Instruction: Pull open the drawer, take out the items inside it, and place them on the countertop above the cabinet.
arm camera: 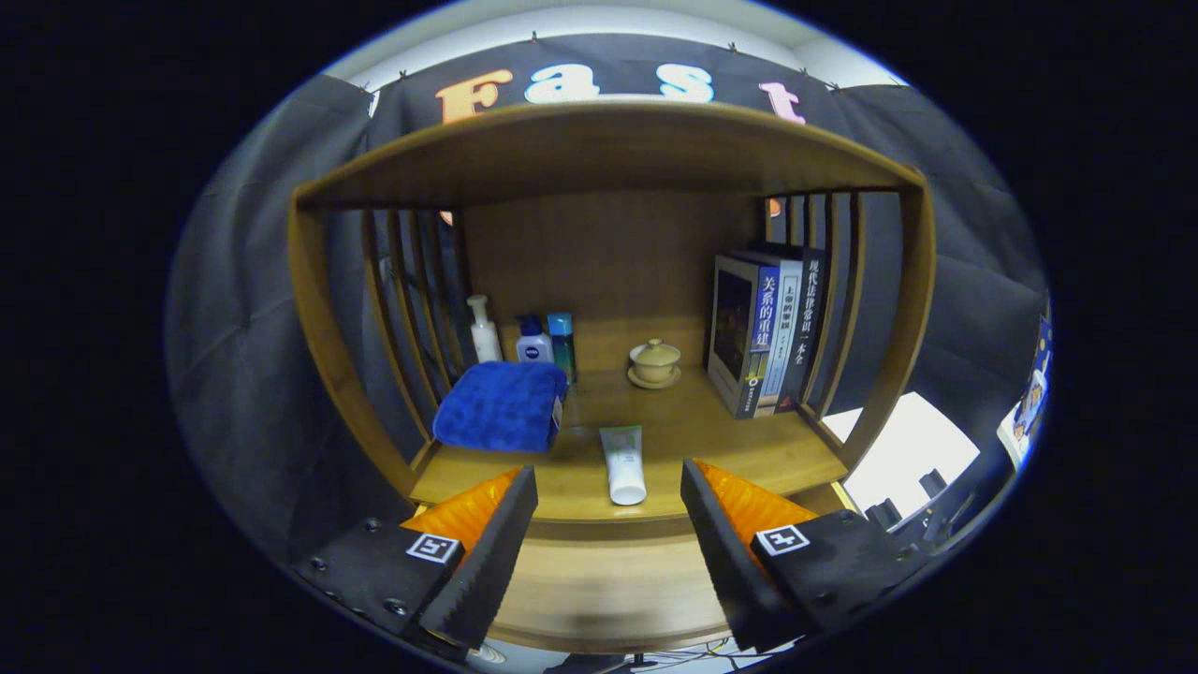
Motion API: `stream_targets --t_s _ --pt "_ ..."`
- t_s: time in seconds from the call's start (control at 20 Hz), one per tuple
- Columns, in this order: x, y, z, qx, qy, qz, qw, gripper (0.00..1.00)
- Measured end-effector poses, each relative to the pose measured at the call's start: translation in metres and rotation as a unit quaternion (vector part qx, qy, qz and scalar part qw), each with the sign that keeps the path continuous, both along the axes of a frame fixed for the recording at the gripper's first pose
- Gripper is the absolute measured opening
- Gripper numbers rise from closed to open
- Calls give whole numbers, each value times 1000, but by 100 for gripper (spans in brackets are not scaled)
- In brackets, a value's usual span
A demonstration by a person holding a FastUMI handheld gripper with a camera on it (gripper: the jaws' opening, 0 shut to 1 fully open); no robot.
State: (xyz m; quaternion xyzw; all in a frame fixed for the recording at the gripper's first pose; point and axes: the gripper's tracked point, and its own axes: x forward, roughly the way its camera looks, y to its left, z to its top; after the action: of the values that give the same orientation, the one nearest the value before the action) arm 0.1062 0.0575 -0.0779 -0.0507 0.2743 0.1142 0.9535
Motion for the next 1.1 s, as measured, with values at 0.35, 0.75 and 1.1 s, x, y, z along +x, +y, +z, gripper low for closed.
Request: stream_targets --t_s 0.35,0.75,1.1 --pt "-54 -34 19 11 -70 -10 997 99" --pt "-121 -76 10 -14 -129 -11 992 99" --pt "-166 -75 -66 -18 -88 2 996 99"
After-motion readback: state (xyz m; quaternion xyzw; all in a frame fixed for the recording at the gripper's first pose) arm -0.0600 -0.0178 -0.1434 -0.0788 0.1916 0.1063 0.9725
